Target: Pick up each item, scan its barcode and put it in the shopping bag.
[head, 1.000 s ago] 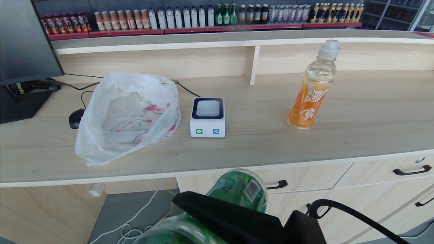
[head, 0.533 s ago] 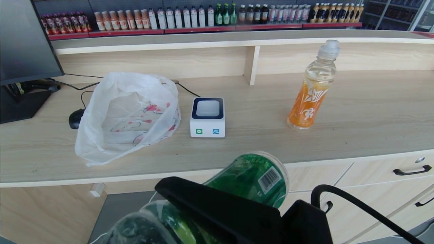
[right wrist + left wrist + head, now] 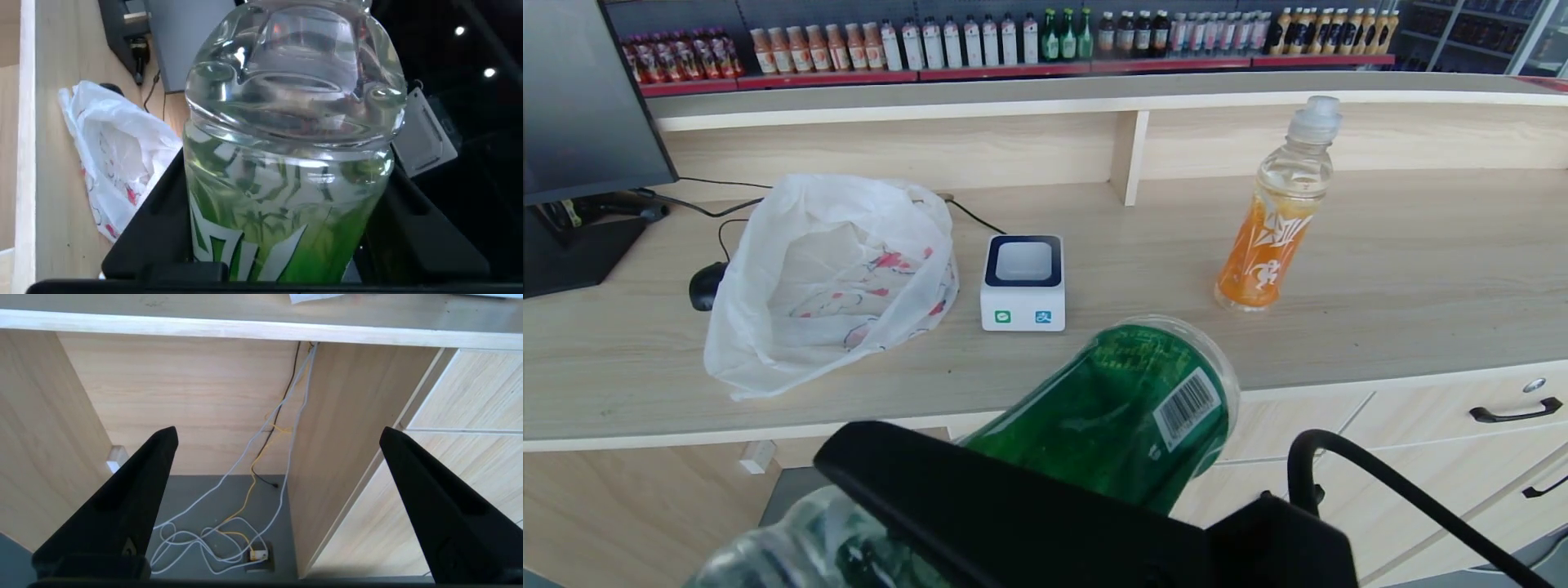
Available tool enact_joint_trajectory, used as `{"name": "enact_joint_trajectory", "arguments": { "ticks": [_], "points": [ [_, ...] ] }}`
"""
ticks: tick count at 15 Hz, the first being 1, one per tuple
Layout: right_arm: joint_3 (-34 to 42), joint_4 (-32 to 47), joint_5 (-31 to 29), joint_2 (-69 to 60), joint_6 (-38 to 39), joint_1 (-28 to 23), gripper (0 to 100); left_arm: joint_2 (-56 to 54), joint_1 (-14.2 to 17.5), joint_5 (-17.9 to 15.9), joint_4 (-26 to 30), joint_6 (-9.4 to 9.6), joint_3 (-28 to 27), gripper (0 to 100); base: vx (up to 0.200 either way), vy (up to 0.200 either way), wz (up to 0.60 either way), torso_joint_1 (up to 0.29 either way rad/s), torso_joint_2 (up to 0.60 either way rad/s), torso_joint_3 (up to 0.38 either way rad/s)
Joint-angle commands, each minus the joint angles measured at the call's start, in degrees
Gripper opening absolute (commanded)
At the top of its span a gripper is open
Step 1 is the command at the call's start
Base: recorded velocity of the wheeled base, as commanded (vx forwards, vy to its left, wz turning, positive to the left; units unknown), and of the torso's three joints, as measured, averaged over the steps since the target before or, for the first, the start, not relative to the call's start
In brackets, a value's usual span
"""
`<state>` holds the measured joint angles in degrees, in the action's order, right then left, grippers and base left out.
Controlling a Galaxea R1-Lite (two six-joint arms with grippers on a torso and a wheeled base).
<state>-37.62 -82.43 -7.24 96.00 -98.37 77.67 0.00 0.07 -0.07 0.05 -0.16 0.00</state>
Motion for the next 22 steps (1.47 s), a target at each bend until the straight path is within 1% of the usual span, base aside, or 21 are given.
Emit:
{"name": "enact_joint_trajectory", "arguments": {
  "ticks": [1,8,12,14,18,20,22],
  "points": [
    [-0.5,0.0,0.0,1.0,-1.8,0.0,0,0.0,0.0,0.0,0.0,-0.02,0.0,100,0.000,0.000,0.00,0.000,0.00,0.000],
    [0.4,-2.2,-0.1,1.0,-3.1,-0.1,0,0.0,0.0,0.0,0.0,-0.02,0.0,100,0.000,0.000,0.00,0.000,0.00,0.000],
    [0.3,-2.6,-0.1,1.1,-3.1,-0.2,0,0.0,0.0,0.0,0.0,-0.02,0.0,100,0.000,0.000,0.00,0.000,0.00,0.000],
    [0.6,-4.0,-0.1,1.2,-2.4,-0.9,0,0.0,0.0,0.0,0.0,-0.02,0.0,100,0.000,0.000,0.00,0.000,0.00,0.000],
    [2.6,-4.4,-0.3,0.9,2.6,-1.3,0,0.0,0.0,0.0,0.0,-0.02,0.0,100,0.000,0.000,0.00,0.000,0.00,0.000],
    [2.8,-5.2,-0.4,0.9,7.4,-1.3,0,0.0,0.0,0.0,0.0,-0.02,0.0,100,0.000,0.000,0.00,0.000,0.00,0.000],
    [2.7,-5.2,-0.5,0.9,14.0,-1.3,0,0.0,0.0,0.0,0.0,-0.02,0.0,100,0.000,0.000,0.00,0.000,0.00,0.000]
  ]
}}
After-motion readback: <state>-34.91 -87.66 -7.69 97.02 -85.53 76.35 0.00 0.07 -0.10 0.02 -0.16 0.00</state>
